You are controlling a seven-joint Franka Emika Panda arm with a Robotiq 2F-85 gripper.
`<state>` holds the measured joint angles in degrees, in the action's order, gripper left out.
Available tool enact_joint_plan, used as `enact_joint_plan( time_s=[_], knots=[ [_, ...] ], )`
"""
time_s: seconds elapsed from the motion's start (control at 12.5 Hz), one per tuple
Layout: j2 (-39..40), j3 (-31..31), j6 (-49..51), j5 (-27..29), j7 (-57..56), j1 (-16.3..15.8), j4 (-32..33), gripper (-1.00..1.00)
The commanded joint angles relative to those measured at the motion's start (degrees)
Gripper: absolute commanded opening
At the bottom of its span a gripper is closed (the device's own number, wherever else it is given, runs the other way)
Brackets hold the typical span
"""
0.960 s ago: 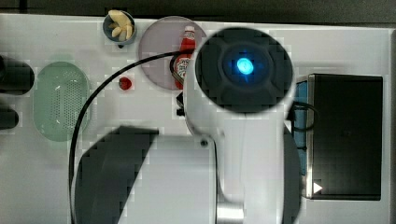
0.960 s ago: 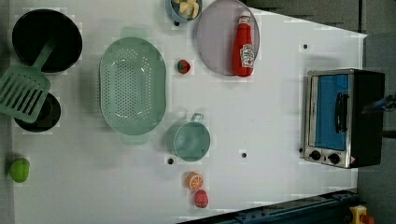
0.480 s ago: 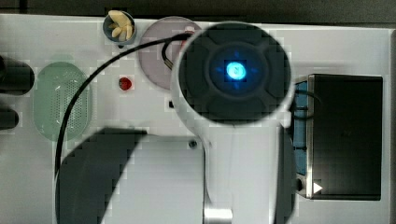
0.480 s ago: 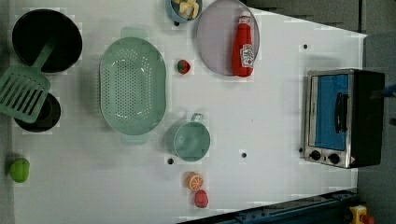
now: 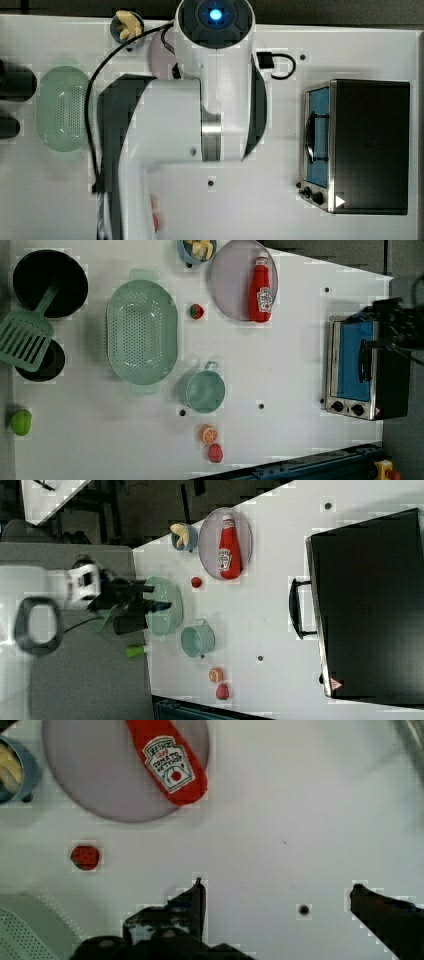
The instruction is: Pick ketchup from plate and place it on table.
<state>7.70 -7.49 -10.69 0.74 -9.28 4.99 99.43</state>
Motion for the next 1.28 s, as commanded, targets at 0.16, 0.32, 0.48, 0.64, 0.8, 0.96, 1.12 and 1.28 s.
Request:
enact_joint_plan(
  time_s=[0.16,0.32,0.48,0.64,0.8,0.96,1.12,1.28],
  knots=[
    [6.12,0.29,-8.02,0.09,-13.43,0.06,0.81,1.0],
    [9.86,0.28,-13.92,0.03,-19.91,-0.05,0.81,1.0],
    [13.43,0.28,-20.05,-0.03,-26.68,-0.33,0.74,1.0],
    [16.8,0.29,-25.25,-0.04,-31.43,-0.64,0.73,1.0],
    [20.01,0.28,-28.8,-0.06,-31.66,-0.99,0.69,1.0],
    [23.05,0.29,-31.74,-0.24,-31.67,-1.5,0.61,1.0],
    [25.75,0.33,-34.72,-0.3,-31.68,-1.75,0.55,1.0],
    [28.3,0.41,-38.3,-0.97,-31.68,-1.82,0.51,1.0]
  ],
)
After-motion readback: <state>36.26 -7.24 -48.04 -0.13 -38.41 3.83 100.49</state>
